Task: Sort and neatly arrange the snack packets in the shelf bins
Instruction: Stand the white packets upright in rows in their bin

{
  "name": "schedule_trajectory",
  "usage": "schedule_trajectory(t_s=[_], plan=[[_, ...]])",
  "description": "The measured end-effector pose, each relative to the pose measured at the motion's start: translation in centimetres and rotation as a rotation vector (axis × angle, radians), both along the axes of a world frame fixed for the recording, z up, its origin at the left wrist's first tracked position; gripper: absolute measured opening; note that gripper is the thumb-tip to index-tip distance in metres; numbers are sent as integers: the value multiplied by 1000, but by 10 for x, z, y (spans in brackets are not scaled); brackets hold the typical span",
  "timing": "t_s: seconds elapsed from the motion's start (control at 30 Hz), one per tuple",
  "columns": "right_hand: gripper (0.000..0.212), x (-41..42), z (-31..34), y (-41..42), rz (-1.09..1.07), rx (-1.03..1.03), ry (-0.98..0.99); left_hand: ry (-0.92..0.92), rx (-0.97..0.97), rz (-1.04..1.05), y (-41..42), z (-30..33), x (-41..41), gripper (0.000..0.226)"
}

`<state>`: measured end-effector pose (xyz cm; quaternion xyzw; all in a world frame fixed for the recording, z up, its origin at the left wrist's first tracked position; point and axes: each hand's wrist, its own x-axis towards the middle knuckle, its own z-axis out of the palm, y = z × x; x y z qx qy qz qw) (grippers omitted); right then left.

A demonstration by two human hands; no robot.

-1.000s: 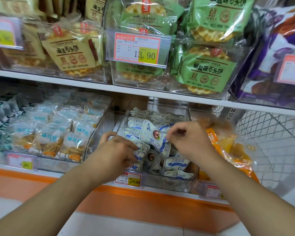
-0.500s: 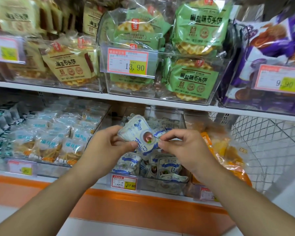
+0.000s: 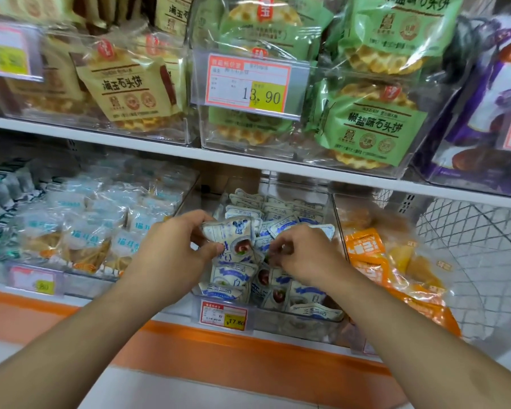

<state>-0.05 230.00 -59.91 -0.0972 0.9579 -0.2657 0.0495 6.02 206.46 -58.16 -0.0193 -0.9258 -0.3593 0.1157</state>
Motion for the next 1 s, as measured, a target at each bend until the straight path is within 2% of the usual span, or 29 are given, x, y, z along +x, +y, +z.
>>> schedule_trajectory(t_s=[0.2,0.3,0.4,0.57,0.73,0.83,1.0], plan=[[25,-17,-9,-6,-25,13,-163,-17,77,-32,-10,-2,-2,22],[22,-19,-11,-13,-54,2,-210,-13,97,-47,-11,0,-1,25],[17,-22,-17,-17,-109,18,-203,-20,114,-52,-12,0,0,24],[31,-14,-15,-11,-121,-16,-141,-43,151,-44,-12,3,6,19],[33,2,13,14,-218,-381,-35,-43,188,-23,-7,8,10,15],[29,15,25,24,-231,-520,71,-46,223,-25,0,10,11,15],[38,37,39,32,-182,-705,176,-82,314,-6,14,8,10,12]])
